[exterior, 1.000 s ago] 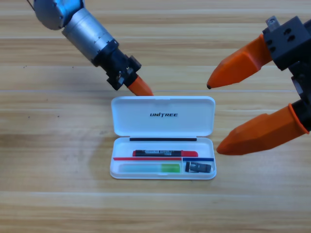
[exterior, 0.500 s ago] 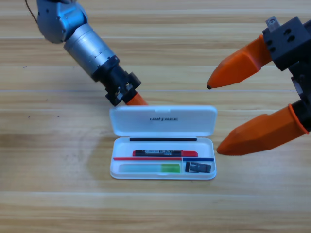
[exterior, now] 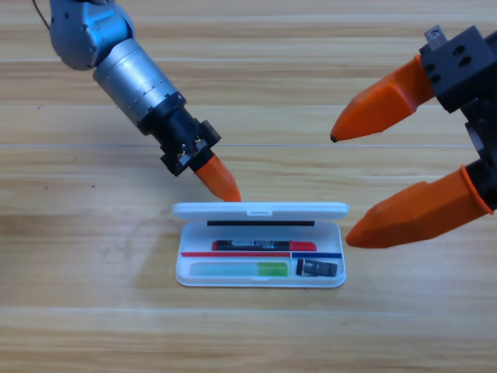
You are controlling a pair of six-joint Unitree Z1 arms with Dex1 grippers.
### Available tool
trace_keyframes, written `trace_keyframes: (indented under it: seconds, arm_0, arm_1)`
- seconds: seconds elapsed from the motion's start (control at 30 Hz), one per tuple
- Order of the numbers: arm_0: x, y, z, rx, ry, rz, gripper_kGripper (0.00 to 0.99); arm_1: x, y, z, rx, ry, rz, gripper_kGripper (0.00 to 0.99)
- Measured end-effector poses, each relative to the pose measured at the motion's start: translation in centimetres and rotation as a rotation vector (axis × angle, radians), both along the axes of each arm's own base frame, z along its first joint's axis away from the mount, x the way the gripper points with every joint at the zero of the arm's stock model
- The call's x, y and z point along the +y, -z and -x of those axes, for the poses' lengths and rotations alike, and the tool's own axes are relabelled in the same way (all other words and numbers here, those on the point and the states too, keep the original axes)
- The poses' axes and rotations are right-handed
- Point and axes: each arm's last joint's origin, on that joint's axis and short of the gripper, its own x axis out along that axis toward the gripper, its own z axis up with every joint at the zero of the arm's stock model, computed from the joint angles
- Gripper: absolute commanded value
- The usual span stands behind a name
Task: Clean up eraser and pencils
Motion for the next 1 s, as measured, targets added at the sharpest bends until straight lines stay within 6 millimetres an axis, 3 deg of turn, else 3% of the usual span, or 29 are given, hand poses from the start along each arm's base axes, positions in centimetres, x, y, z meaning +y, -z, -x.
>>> trace_keyframes:
  seconds: [0.3, 1.0]
  arm_0:
    - [-0.8, -0.6, 1.8, -0.002, 0.052, 0.005, 0.0]
    - [-0.6, 2.8, 3.9, 0.024, 0.076, -0.005, 0.0]
  arm_1:
    - [0.0, 0.0, 0.0, 0.002, 0.002, 0.0, 0.946]
    - [0.0, 0.1, 0.0, 0.005, 0.002, 0.003, 0.946]
